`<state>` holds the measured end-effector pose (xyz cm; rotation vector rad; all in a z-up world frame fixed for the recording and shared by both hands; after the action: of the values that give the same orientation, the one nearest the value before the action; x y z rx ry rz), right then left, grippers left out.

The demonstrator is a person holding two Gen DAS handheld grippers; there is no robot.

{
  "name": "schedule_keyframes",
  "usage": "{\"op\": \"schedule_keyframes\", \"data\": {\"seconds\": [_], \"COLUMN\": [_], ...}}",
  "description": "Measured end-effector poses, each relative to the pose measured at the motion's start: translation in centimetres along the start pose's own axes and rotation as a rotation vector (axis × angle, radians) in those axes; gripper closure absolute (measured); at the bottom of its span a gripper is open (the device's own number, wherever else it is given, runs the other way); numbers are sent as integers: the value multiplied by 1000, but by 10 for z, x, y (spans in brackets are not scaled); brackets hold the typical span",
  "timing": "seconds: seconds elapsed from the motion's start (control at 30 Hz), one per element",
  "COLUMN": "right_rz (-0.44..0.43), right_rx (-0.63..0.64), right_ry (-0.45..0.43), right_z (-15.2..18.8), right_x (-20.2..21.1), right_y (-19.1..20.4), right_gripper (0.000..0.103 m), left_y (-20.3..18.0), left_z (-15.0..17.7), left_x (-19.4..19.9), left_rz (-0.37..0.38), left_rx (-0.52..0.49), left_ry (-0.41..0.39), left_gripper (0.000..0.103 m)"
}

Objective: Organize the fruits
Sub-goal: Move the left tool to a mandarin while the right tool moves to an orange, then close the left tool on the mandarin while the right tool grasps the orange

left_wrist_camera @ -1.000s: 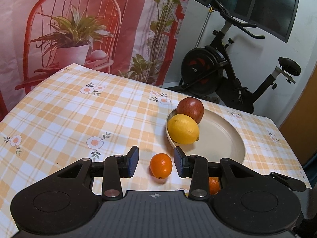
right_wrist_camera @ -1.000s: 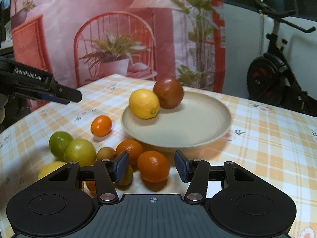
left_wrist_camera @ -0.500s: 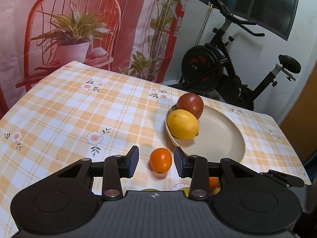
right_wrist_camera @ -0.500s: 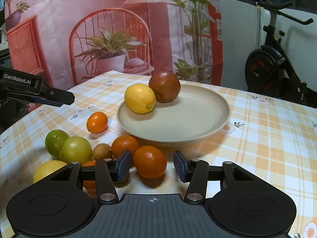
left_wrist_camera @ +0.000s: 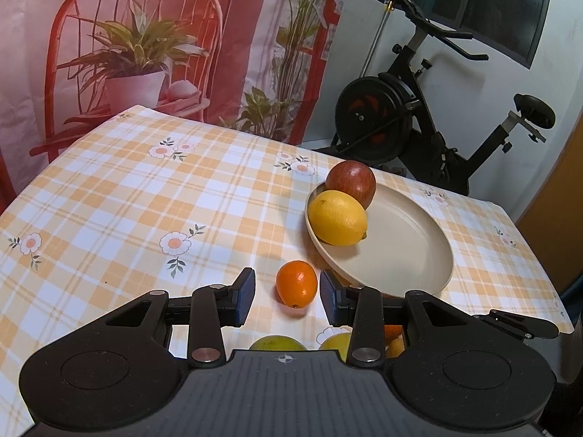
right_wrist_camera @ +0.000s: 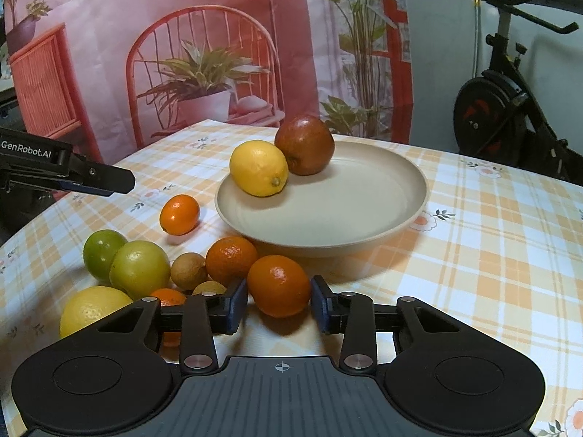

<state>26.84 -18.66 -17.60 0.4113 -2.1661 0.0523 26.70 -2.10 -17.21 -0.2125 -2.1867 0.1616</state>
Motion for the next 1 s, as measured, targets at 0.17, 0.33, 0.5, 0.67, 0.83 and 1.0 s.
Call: {"op": "schedule_keyframes", "data": {"seconds": [0.17, 0.33, 0.5, 0.67, 0.83, 1.0], "right_rz": [1, -6, -3, -8, -6, -8], "right_rx": [-18, -61, -99, -104, -126, -125], "right_ry": [-24, -97, -141, -163, -185, -193], "right_z": [1, 3, 3, 3, 3, 3], "right_x": [5, 17, 25, 28, 31, 32], "right_y": [-3, -12, -20, -22, -26, -26], "right_gripper": [69, 69, 69, 69, 69, 68], "left_y": [0, 2, 4, 1, 2, 5], "left_z": [1, -1, -8, -18, -21, -19], "left_x": [0, -1, -13, -33, -53, -60], "left_rz": [-5, -1, 28, 52, 58, 43], "left_rx": [0, 9, 36, 51, 36, 10], "left_ry": [7, 21, 65, 115, 185, 220], "left_gripper": [60, 56, 54, 54, 54, 54]}}
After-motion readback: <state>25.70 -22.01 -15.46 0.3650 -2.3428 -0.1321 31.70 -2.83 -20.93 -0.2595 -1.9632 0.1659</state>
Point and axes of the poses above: each gripper's, at about its wrist camera, not at the fingertips, and x roughly against the way its jaws point, y to its left, z to its underside, the point moved 6 cm from there along -x, roughly the way its jaws point, and after that the axes turned 12 degrees about y, right-handed, at the moved point
